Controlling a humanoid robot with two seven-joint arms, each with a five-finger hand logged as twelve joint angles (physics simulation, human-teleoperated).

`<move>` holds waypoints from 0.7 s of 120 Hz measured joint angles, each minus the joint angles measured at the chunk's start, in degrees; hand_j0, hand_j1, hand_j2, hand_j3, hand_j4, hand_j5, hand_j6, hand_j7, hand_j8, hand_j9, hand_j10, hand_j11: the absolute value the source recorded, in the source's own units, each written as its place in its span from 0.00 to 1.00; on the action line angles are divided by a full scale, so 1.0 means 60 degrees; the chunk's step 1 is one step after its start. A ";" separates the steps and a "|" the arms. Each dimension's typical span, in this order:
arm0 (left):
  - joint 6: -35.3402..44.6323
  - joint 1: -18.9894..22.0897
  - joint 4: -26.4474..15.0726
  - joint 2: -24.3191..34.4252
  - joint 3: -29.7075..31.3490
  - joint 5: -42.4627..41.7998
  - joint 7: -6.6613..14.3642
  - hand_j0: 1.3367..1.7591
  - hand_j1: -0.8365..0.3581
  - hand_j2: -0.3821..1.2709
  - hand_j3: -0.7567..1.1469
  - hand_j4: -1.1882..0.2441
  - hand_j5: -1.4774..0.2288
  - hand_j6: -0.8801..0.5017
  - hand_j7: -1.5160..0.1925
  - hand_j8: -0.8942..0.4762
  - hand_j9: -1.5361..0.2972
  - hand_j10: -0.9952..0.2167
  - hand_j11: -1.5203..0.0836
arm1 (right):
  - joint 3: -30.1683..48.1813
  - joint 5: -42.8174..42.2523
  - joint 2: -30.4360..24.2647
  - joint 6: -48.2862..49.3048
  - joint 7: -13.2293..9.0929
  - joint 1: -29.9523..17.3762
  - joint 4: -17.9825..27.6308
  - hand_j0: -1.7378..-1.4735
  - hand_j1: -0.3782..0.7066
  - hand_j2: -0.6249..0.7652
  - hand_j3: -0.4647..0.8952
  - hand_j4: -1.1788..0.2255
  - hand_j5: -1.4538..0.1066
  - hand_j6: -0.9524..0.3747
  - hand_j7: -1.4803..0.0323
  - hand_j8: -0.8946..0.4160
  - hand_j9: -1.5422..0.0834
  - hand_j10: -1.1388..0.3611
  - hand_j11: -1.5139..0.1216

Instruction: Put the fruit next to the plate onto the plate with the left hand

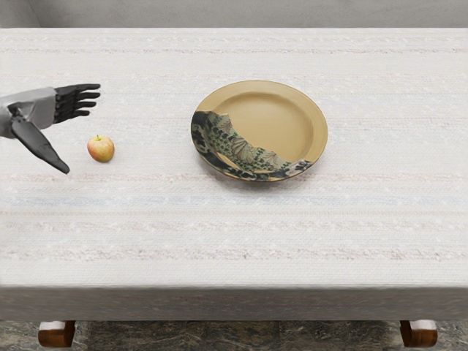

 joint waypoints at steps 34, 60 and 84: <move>0.0000 -0.0780 0.0014 -0.0118 -0.0001 0.0012 0.1216 0.76 0.99 0.23 0.40 0.83 0.87 0.63 0.89 0.65 0.84 0.82 0.95 | 0.0000 0.0003 0.0000 0.0006 -0.0005 0.0001 0.0005 0.30 0.04 0.45 0.34 0.83 0.92 0.71 0.97 0.67 0.94 0.75 0.92; -0.0004 -0.2228 0.0005 -0.1107 0.0000 0.0004 0.5713 0.76 0.99 0.23 0.40 0.83 0.87 0.63 0.89 0.65 0.84 0.82 0.95 | 0.0000 0.0000 0.0000 0.0003 -0.0005 0.0001 0.0005 0.30 0.04 0.45 0.34 0.83 0.92 0.71 0.97 0.67 0.94 0.75 0.92; -0.0006 -0.3004 -0.0071 -0.2119 0.0003 0.0499 0.8512 0.76 0.99 0.23 0.40 0.83 0.87 0.63 0.89 0.65 0.84 0.82 0.95 | -0.0010 0.0002 0.0000 0.0009 -0.0004 0.0001 0.0011 0.30 0.04 0.45 0.34 0.83 0.92 0.71 0.97 0.67 0.94 0.75 0.92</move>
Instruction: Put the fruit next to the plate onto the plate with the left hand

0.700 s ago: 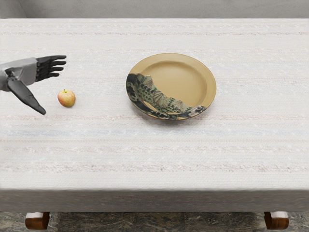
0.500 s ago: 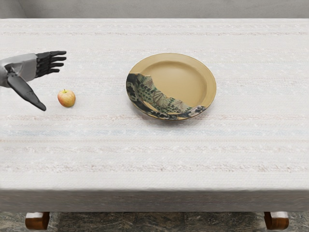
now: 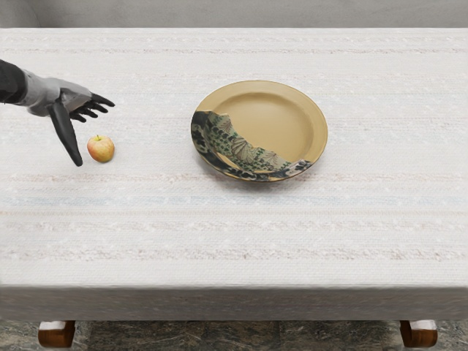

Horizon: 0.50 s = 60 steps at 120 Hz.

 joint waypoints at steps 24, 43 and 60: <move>0.0001 -0.0312 -0.0444 -0.0604 0.0000 0.1223 0.0414 0.76 0.99 0.23 0.40 0.83 0.87 0.63 0.89 0.65 0.84 0.82 0.95 | -0.0004 -0.0003 0.0000 0.0003 -0.0002 0.0000 0.0001 0.30 0.04 0.45 0.34 0.83 0.92 0.71 0.97 0.67 0.94 0.75 0.92; 0.0002 -0.0147 -0.0971 -0.0684 0.0015 0.2548 0.0470 0.76 0.99 0.23 0.40 0.83 0.87 0.63 0.89 0.65 0.84 0.82 0.95 | -0.0004 -0.0002 0.0000 0.0003 0.0000 0.0000 0.0001 0.30 0.04 0.45 0.34 0.83 0.92 0.71 0.97 0.67 0.94 0.75 0.92; 0.0010 -0.0030 -0.1712 -0.0285 0.0193 0.3309 0.0482 0.76 0.99 0.23 0.40 0.83 0.87 0.63 0.89 0.65 0.84 0.82 0.95 | -0.0004 -0.0002 0.0000 0.0001 -0.0001 0.0000 0.0001 0.30 0.04 0.45 0.34 0.83 0.92 0.71 0.97 0.67 0.94 0.75 0.92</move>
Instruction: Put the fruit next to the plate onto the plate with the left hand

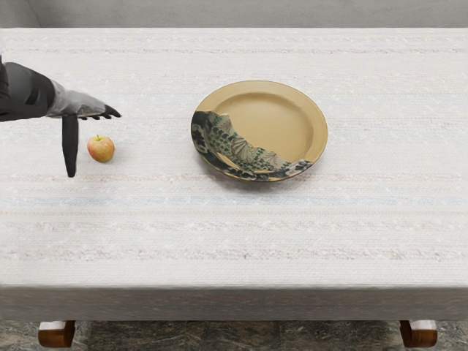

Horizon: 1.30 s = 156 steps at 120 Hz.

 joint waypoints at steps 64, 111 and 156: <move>0.2570 0.0519 0.0478 -0.0779 0.0575 0.1494 0.0004 0.76 0.99 0.23 0.40 0.83 0.87 0.63 0.89 0.65 0.84 0.82 0.95 | 0.0000 0.0002 0.0000 0.0005 0.0002 0.0000 0.0000 0.30 0.04 0.45 0.34 0.83 0.92 0.71 0.97 0.67 0.94 0.75 0.92; 0.3437 0.0783 0.0746 -0.1100 0.0990 0.1677 0.0004 0.76 0.99 0.23 0.40 0.83 0.86 0.63 0.89 0.65 0.84 0.82 0.95 | 0.0000 -0.0001 0.0000 0.0018 0.0000 0.0000 0.0000 0.30 0.04 0.45 0.34 0.83 0.92 0.71 0.97 0.67 0.94 0.75 0.92; 0.3835 0.0849 0.1951 -0.1777 0.1107 0.1718 0.0004 0.76 0.88 0.25 0.40 0.75 0.78 0.55 0.80 0.57 0.76 0.73 0.86 | 0.0000 -0.0001 0.0000 0.0018 0.0002 0.0000 0.0000 0.30 0.04 0.45 0.34 0.83 0.92 0.71 0.97 0.67 0.94 0.75 0.92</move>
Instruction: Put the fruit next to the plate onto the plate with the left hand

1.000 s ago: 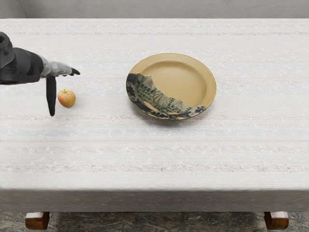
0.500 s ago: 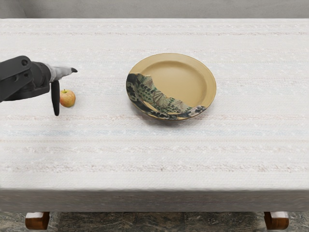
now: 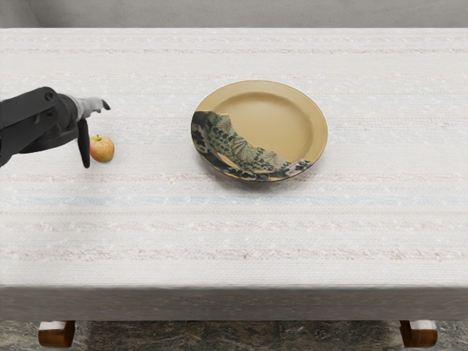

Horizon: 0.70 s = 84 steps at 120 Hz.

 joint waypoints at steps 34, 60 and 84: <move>0.0026 -0.0029 0.0454 -0.0520 0.0297 0.0003 0.0000 0.76 0.76 0.26 0.40 0.66 0.68 0.46 0.71 0.48 0.67 0.62 0.76 | 0.0000 0.0002 0.0000 0.0000 0.0000 0.0000 0.0000 0.30 0.04 0.45 0.34 0.83 0.92 0.71 0.97 0.67 0.94 0.75 0.92; 0.0233 -0.0058 0.0491 -0.0652 0.0640 0.0014 0.0000 0.76 0.71 0.27 0.40 0.63 0.65 0.43 0.67 0.44 0.64 0.59 0.72 | 0.0000 0.0002 0.0000 0.0000 -0.0002 0.0000 0.0000 0.30 0.04 0.45 0.34 0.83 0.92 0.71 0.97 0.67 0.94 0.75 0.92; 0.0477 -0.0014 0.0515 -0.0685 0.0947 0.0017 0.0000 0.76 0.68 0.27 0.40 0.61 0.63 0.41 0.65 0.42 0.62 0.56 0.70 | 0.0000 -0.0001 0.0000 -0.0002 0.0001 0.0000 0.0000 0.30 0.04 0.45 0.34 0.83 0.92 0.71 0.97 0.67 0.94 0.75 0.92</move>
